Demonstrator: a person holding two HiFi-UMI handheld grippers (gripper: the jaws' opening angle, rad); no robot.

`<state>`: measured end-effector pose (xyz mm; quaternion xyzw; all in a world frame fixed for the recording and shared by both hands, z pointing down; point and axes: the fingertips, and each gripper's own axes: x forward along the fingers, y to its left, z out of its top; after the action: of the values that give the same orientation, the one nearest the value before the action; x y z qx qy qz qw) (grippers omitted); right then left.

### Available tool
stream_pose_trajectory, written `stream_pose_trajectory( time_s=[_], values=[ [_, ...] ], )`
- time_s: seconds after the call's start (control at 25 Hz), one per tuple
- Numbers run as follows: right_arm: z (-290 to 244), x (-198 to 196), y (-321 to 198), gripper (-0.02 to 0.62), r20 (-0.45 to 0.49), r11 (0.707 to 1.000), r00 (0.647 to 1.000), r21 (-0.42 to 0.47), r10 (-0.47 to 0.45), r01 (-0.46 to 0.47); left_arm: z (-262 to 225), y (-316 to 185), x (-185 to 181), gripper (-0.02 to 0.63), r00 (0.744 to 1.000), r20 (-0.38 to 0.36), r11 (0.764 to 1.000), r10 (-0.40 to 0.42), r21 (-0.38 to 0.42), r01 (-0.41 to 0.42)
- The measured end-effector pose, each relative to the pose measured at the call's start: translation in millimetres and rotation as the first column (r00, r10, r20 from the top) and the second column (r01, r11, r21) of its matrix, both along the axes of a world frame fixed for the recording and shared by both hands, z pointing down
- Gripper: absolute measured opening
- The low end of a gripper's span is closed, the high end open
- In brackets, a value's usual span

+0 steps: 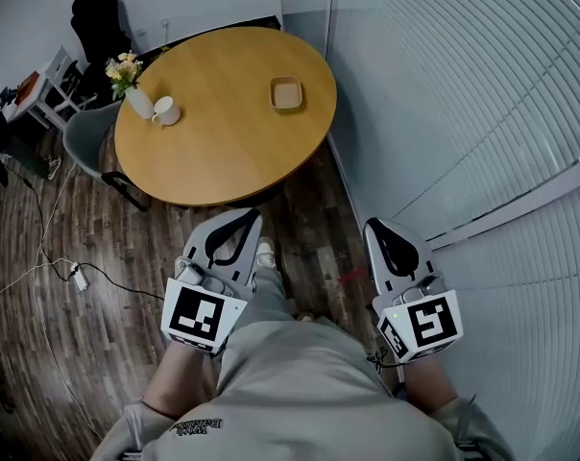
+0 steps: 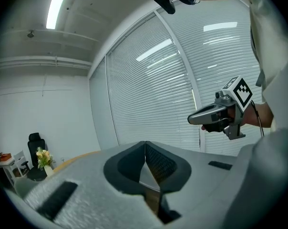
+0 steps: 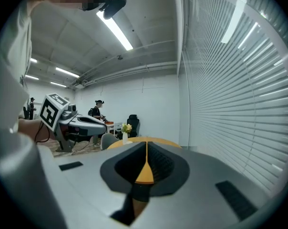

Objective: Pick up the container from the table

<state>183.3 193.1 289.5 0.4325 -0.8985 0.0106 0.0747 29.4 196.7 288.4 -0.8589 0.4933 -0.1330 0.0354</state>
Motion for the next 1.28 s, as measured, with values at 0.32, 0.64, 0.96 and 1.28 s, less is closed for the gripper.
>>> stream_pose_trajectory(
  time_s=[0.32,0.64,0.96,1.28],
  values=[
    [10,-20,-48,0.031,-0.006,0.999,1.000,-0.027,0.026,-0.026,12,-53,-18,0.021,0.999,0.021,0.999,0.044,0.004,-0.044],
    [11,-57,-110,0.032,-0.011,0.999,1.000,-0.037,0.014,-0.015,16,-113,-49,0.021,0.998,0.029,0.998,0.055,-0.012,-0.055],
    [-3,-96,-182,0.032,-0.017,0.999,1.000,-0.036,0.024,-0.024,7,-185,-77,0.021,0.995,0.026,0.995,0.095,-0.023,-0.094],
    [0,-128,-244,0.032,-0.031,0.996,0.997,-0.067,0.064,-0.066,5,-249,-104,0.021,0.990,0.016,0.989,0.142,-0.033,-0.142]
  ],
)
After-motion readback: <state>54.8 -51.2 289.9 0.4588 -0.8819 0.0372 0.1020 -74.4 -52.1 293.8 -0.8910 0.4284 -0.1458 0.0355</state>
